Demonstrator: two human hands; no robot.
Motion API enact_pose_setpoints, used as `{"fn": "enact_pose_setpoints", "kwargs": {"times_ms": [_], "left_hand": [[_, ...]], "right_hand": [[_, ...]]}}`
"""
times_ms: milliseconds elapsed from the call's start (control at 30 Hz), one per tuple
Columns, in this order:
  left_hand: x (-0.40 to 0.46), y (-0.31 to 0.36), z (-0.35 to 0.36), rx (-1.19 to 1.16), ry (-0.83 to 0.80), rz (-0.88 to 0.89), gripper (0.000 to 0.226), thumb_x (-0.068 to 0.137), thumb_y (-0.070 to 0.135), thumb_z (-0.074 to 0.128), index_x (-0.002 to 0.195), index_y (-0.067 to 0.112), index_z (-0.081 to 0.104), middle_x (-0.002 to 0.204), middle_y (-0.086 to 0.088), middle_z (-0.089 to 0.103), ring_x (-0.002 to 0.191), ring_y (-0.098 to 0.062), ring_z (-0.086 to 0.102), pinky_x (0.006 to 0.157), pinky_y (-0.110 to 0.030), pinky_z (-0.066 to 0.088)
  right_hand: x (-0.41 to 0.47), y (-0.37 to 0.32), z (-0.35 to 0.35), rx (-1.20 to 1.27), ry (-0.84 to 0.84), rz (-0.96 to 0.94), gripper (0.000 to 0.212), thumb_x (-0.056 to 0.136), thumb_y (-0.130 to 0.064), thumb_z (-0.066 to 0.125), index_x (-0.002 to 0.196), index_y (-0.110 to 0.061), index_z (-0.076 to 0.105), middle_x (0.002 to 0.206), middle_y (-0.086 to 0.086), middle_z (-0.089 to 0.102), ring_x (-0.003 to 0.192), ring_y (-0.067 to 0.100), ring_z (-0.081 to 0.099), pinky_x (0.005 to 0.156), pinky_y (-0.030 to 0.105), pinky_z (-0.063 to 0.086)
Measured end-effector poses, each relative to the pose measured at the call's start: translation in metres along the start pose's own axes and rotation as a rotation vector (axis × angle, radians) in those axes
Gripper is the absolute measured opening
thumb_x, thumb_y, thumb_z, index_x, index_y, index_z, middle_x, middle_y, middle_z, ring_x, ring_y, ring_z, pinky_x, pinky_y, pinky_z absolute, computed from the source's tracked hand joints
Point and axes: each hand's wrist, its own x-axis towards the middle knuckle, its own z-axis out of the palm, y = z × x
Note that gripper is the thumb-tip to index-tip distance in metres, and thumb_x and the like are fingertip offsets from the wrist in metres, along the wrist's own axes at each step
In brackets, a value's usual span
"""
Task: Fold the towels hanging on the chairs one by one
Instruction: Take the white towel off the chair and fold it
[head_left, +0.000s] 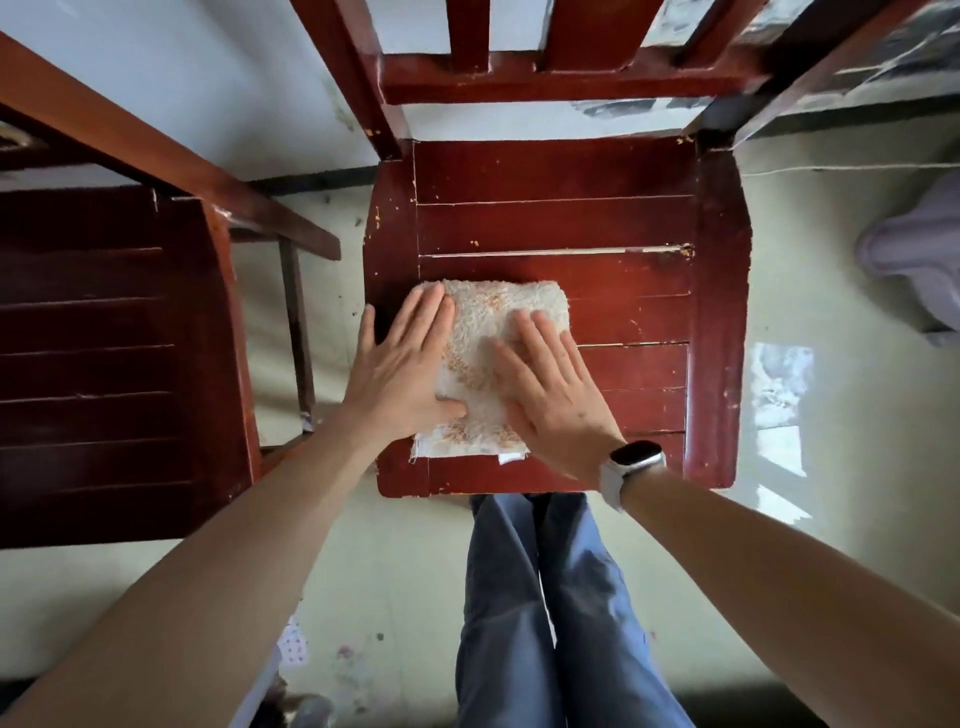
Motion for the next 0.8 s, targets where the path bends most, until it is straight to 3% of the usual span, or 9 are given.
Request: {"fn": "enact_pose_setpoints", "kwargs": {"times_ms": [100,200,267,367,467,567,633,700,800], "left_hand": [[0.007,0.007,-0.014,-0.066,0.206,0.012,0.077,0.084,0.050,0.053,0.145,0.014,0.022,0.155,-0.006,0.017,0.143,-0.020,0.017,0.115,-0.051,-0.003],[0.023,0.016,-0.020,-0.116,0.206,0.038,0.057,0.093,0.044,0.041,0.143,0.022,0.028,0.154,-0.002,0.023,0.143,-0.020,0.017,0.115,-0.050,-0.002],[0.035,0.019,-0.020,-0.147,0.156,0.027,0.048,0.094,0.041,0.040,0.139,0.023,0.037,0.149,0.000,0.034,0.140,-0.020,0.024,0.116,-0.049,0.002],[0.040,0.018,-0.020,-0.177,0.219,-0.049,0.039,0.090,0.040,0.045,0.113,0.012,0.060,0.115,-0.007,0.063,0.107,-0.026,0.057,0.102,-0.045,0.036],[0.022,0.018,-0.016,-0.094,0.284,-0.133,0.041,0.083,0.042,0.044,0.088,0.007,0.063,0.090,-0.010,0.065,0.080,-0.029,0.062,0.079,-0.039,0.044],[0.004,0.023,-0.009,-0.174,0.227,-0.223,0.044,0.083,0.046,0.056,0.108,0.010,0.058,0.110,-0.008,0.060,0.098,-0.027,0.059,0.088,-0.042,0.044],[0.004,0.027,-0.010,-0.490,0.178,-0.312,0.056,0.083,0.043,0.059,0.127,0.011,0.047,0.126,-0.008,0.053,0.113,-0.024,0.053,0.095,-0.041,0.044],[0.011,0.031,-0.014,-0.805,0.139,-0.412,0.060,0.085,0.039,0.059,0.135,0.012,0.040,0.130,-0.007,0.052,0.115,-0.020,0.052,0.097,-0.036,0.043],[0.017,0.038,-0.013,-0.942,0.109,-0.494,0.057,0.086,0.036,0.060,0.133,0.010,0.043,0.123,-0.006,0.058,0.110,-0.020,0.056,0.094,-0.033,0.045]], "right_hand": [[-0.022,-0.004,-0.012,0.261,0.124,0.403,0.053,0.088,-0.032,0.046,0.132,-0.003,0.039,0.132,0.018,0.045,0.123,0.032,0.043,0.103,0.043,0.041],[-0.035,-0.010,-0.017,0.399,-0.115,0.874,0.052,0.087,-0.051,0.048,0.119,-0.011,0.049,0.113,0.005,0.053,0.102,0.023,0.054,0.087,0.040,0.048],[-0.035,-0.016,-0.017,0.464,-0.311,0.911,0.046,0.084,-0.055,0.049,0.101,-0.013,0.051,0.101,0.002,0.052,0.087,0.020,0.056,0.076,0.037,0.048],[-0.028,-0.016,-0.025,0.528,-0.364,0.891,0.030,0.084,-0.044,0.053,0.084,-0.015,0.044,0.088,0.000,0.049,0.073,0.019,0.051,0.067,0.032,0.042],[-0.021,0.005,-0.040,0.489,-0.017,0.885,0.021,0.083,-0.029,0.056,0.093,-0.013,0.047,0.090,0.006,0.058,0.080,0.026,0.056,0.071,0.037,0.047],[-0.015,0.028,-0.053,0.558,0.374,0.883,0.040,0.084,-0.024,0.059,0.118,-0.006,0.047,0.113,0.012,0.054,0.102,0.026,0.053,0.085,0.043,0.049],[-0.014,0.030,-0.048,0.636,0.336,0.984,0.054,0.083,-0.036,0.060,0.125,-0.006,0.044,0.121,0.013,0.050,0.110,0.024,0.050,0.091,0.042,0.047],[-0.015,0.025,-0.037,0.723,0.232,1.105,0.064,0.073,-0.054,0.055,0.115,-0.007,0.049,0.113,0.015,0.055,0.102,0.027,0.054,0.086,0.046,0.049],[-0.016,0.018,-0.021,0.885,0.228,1.217,0.025,0.077,-0.035,0.057,0.083,-0.013,0.048,0.077,0.006,0.057,0.074,0.030,0.060,0.064,0.039,0.053]]}}
